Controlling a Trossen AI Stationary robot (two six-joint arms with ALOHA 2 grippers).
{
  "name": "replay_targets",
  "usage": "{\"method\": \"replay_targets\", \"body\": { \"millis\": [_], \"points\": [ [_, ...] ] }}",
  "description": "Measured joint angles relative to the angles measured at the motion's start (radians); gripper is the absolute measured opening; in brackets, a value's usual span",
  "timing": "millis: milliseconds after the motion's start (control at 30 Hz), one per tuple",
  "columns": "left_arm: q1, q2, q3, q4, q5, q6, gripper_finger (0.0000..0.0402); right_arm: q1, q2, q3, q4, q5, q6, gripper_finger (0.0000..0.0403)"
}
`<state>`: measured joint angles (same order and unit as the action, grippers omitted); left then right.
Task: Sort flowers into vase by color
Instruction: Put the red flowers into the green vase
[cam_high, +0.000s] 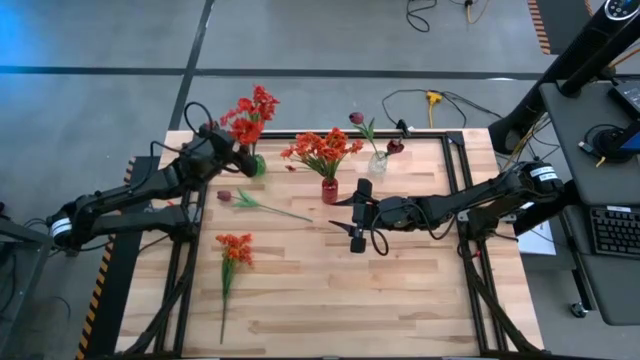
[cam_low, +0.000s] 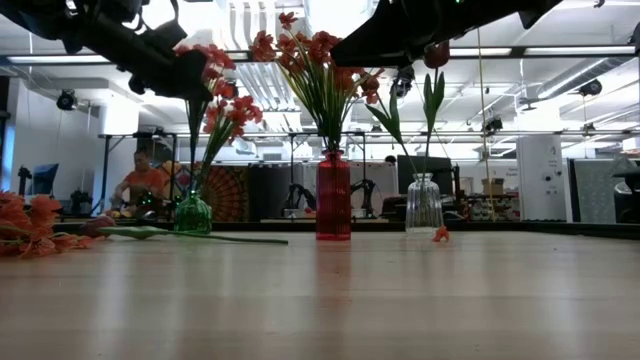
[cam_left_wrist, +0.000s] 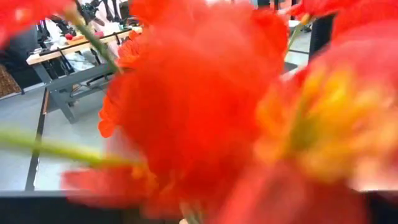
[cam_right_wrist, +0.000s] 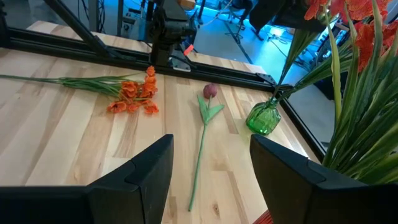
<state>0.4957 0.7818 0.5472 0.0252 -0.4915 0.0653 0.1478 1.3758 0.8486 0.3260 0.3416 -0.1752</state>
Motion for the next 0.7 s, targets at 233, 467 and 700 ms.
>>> {"method": "replay_targets", "body": {
  "millis": [233,467,700],
  "points": [
    [0.000,-0.004,0.006,-0.081,-0.001,-0.006,0.0204,0.000,0.000,0.000,0.000,0.000,0.000,0.0206],
    [0.000,-0.014,0.015,-0.172,-0.029,-0.022,0.0242,0.000,0.000,0.000,-0.006,0.000,0.000,0.0206],
    [0.000,-0.032,0.015,-0.246,-0.026,-0.051,0.0249,0.000,0.000,0.000,-0.008,0.000,0.000,0.0206]
  ]
}}
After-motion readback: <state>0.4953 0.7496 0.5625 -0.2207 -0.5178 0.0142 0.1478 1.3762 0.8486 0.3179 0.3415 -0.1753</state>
